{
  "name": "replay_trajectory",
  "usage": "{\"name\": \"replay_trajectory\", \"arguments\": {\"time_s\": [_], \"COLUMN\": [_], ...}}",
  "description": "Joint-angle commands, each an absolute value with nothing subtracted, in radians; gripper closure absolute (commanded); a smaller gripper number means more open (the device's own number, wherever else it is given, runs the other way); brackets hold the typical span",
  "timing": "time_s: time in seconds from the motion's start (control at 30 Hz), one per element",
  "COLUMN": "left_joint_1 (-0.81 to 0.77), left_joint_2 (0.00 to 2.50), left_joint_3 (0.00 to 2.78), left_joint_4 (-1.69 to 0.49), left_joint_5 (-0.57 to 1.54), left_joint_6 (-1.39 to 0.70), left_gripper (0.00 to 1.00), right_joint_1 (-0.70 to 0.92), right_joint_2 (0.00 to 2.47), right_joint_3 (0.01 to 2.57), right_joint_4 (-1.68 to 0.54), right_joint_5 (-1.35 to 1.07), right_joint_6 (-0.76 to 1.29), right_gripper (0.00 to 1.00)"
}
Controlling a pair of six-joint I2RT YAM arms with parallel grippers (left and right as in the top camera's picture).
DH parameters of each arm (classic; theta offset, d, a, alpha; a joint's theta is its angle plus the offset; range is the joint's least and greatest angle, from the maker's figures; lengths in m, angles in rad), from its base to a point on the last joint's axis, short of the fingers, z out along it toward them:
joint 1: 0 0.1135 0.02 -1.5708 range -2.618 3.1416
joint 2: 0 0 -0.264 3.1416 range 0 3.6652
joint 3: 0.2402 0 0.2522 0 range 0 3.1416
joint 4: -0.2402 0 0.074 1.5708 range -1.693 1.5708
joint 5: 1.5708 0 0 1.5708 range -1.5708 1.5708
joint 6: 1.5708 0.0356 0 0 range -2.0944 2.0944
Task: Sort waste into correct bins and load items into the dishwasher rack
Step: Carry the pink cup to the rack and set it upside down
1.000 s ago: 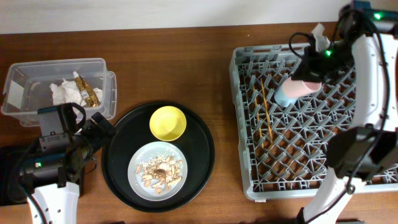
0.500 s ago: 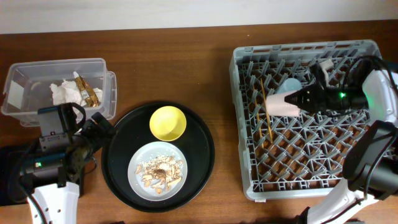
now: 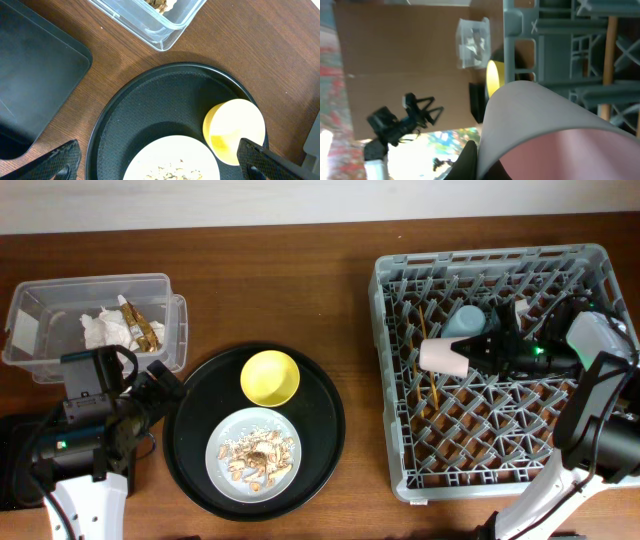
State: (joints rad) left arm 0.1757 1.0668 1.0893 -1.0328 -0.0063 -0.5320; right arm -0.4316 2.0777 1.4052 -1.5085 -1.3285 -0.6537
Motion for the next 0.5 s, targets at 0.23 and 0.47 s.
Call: {"name": "replay_trajectory", "arguments": {"time_s": [0.23,0.47], "left_joint_1": [0.178,0.178], "left_joint_2": [1.065,1.065], "left_joint_3": [1.089,1.089], "left_joint_4": [-1.034,-1.034], "left_joint_5": [0.001,0.001], "left_joint_6": [-0.527,-0.527], "left_gripper": [0.01,0.01], "right_joint_1": [-0.472,-0.513], "right_joint_2": [2.091,2.041], "right_joint_3": [1.413,1.444], "right_joint_4": [-1.463,-1.353], "right_joint_5": [-1.092,-0.797], "right_joint_6": [-0.537,-0.238], "right_gripper": [0.96,0.92]}}
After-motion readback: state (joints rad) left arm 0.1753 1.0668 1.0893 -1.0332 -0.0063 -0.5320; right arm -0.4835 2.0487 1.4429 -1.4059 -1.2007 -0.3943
